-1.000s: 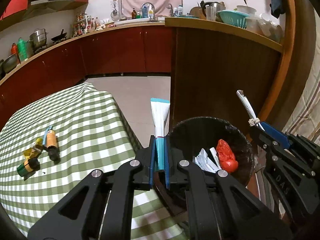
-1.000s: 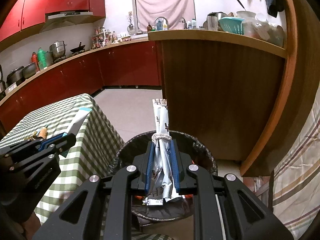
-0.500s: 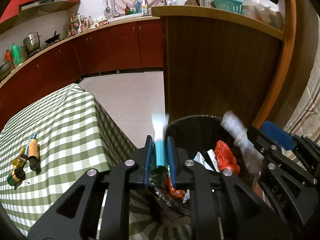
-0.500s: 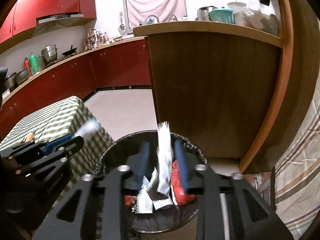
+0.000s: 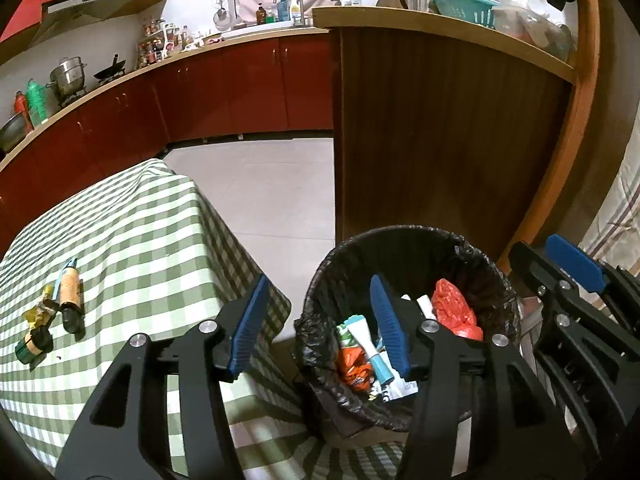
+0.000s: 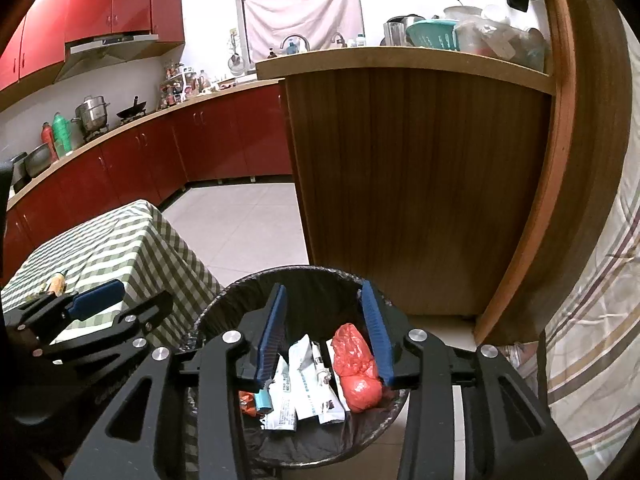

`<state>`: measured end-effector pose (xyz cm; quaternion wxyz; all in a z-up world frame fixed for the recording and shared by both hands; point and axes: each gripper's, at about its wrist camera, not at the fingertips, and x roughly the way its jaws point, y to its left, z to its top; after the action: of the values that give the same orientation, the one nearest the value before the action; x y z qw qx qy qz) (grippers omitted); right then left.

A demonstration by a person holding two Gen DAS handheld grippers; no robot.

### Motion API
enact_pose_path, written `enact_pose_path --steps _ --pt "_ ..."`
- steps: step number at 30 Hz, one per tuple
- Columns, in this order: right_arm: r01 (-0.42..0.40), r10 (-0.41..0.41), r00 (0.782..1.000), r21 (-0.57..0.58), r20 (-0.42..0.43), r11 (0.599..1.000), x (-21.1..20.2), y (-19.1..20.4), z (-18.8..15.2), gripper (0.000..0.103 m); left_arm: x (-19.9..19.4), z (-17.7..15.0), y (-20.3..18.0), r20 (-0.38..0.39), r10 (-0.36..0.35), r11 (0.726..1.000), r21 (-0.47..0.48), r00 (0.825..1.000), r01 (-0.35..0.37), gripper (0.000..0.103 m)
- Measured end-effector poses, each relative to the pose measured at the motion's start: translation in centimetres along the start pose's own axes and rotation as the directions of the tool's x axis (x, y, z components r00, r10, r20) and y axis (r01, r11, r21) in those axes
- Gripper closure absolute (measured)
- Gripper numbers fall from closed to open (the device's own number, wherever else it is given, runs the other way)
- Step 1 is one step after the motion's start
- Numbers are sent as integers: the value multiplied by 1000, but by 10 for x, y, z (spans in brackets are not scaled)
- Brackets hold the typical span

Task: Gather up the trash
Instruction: 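Move both open tools back over the remaining trash on the table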

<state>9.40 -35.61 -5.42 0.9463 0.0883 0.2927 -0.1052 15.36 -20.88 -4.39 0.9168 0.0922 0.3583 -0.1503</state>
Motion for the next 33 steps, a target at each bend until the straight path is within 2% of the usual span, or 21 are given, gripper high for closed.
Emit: enact_pose_path --steps 4,10,13,17,25,33 --pt "-8 8 1000 -13 2 1000 -3 9 0 59 -7 -4 17 1 23 1000 -18 1000 -23 43" --pt "-52 52 999 -40 -11 998 -7 34 -1 53 -23 -16 54 -8 77 996 -44 997 -77 41" --pt "-87 86 996 -67 -22 994 -7 55 -3 52 -33 -25 74 -7 113 992 -55 994 -113 37" --pt "-132 130 991 -101 -35 986 -8 82 -5 52 -43 -37 104 -12 172 983 -71 985 -172 37" --pt "-227 218 973 -151 -76 962 -5 140 -7 51 -61 -59 180 -53 281 948 -139 958 -286 37" --pt "-296 279 954 -195 -112 935 0 191 -13 51 -67 -74 236 -107 339 905 -233 935 -355 32"
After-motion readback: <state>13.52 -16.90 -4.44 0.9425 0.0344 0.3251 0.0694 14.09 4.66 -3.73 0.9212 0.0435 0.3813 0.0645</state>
